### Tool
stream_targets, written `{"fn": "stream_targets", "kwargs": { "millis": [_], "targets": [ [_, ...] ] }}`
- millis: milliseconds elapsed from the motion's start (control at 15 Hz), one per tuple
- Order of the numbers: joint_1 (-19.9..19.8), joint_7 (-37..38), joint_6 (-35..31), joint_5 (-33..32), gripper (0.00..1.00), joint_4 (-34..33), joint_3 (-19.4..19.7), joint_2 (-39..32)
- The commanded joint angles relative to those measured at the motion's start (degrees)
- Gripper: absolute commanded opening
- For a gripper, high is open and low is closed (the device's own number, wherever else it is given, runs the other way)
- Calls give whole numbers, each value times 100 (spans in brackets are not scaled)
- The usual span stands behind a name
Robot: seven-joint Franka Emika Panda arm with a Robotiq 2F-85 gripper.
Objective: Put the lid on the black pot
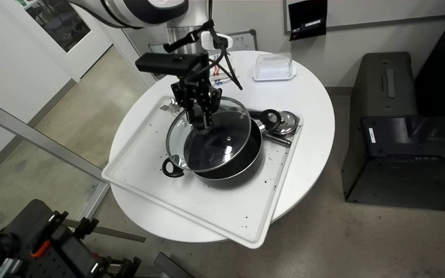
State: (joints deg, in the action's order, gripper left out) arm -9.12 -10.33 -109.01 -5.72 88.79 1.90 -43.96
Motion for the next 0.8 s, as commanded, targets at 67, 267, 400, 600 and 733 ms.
{"fn": "stream_targets", "kwargs": {
  "millis": [67,267,400,600,733],
  "targets": [
    [-43,42,276,177,25,-526,38,-299],
    [-57,73,261,174,25,-648,56,-431],
    [-59,89,243,166,25,-695,69,-489],
    [-62,106,217,162,25,-770,83,-581],
    [-63,111,218,162,25,-816,84,-631]
  ]
}}
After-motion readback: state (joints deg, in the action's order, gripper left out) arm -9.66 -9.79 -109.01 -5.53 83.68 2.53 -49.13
